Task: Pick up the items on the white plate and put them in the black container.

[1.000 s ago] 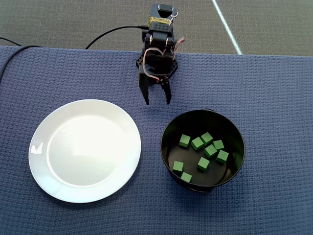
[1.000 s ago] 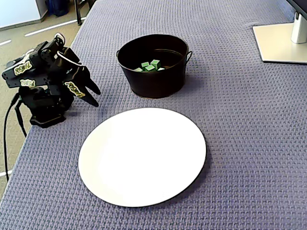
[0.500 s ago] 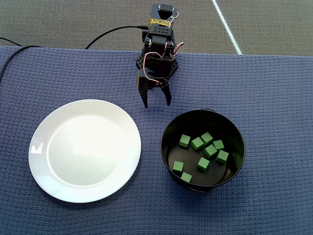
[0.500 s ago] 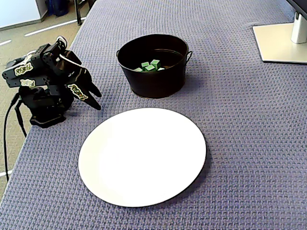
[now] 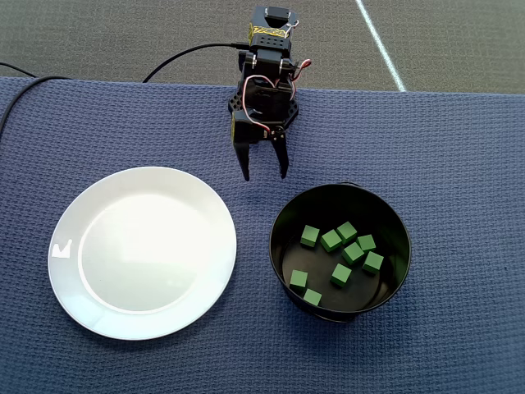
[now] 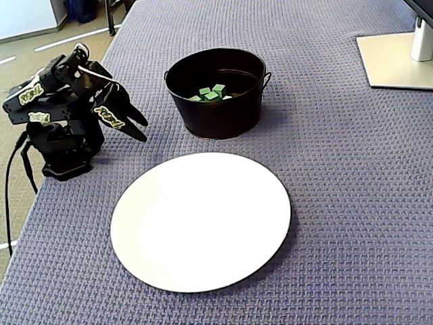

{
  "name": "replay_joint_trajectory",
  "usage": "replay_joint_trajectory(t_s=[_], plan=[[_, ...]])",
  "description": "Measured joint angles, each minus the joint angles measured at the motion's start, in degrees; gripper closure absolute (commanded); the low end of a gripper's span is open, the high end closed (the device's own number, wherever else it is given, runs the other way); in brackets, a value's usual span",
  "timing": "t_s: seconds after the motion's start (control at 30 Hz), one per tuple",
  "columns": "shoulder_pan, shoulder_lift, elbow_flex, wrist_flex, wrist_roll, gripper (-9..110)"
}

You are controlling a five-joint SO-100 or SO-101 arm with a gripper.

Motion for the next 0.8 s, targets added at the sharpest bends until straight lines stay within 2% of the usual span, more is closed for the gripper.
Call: replay_joint_trajectory(t_s=[0.17,0.43,0.6,0.8], plan=[[0.00,0.00,5.36,-2.46,-0.26,77],[-0.09,0.00,5.89,2.55,0.26,77],[-5.01,0.26,4.92,6.77,-12.83,76],[-6.94,0.26,5.01,7.56,-4.39,76]])
